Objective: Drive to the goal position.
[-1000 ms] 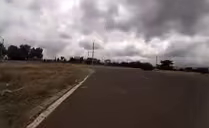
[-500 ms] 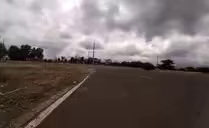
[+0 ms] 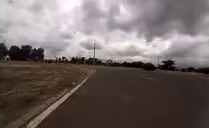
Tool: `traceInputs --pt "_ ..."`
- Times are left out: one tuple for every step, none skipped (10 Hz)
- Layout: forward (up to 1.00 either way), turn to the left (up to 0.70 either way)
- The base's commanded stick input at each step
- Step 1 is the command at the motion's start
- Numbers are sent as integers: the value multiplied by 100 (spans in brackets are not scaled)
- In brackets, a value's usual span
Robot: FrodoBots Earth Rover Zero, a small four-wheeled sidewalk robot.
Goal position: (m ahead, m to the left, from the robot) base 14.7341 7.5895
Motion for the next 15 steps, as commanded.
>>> traceInputs --pt "50 0" --pt "50 0" --pt "50 0" --pt "50 0" --pt "50 -9" --pt "50 -34" --pt "50 -50" --pt "50 -50" --pt "50 -50" --pt "50 -50" --pt "50 -50" --pt "50 0" --pt "50 0" --pt "50 0" --pt "50 0"
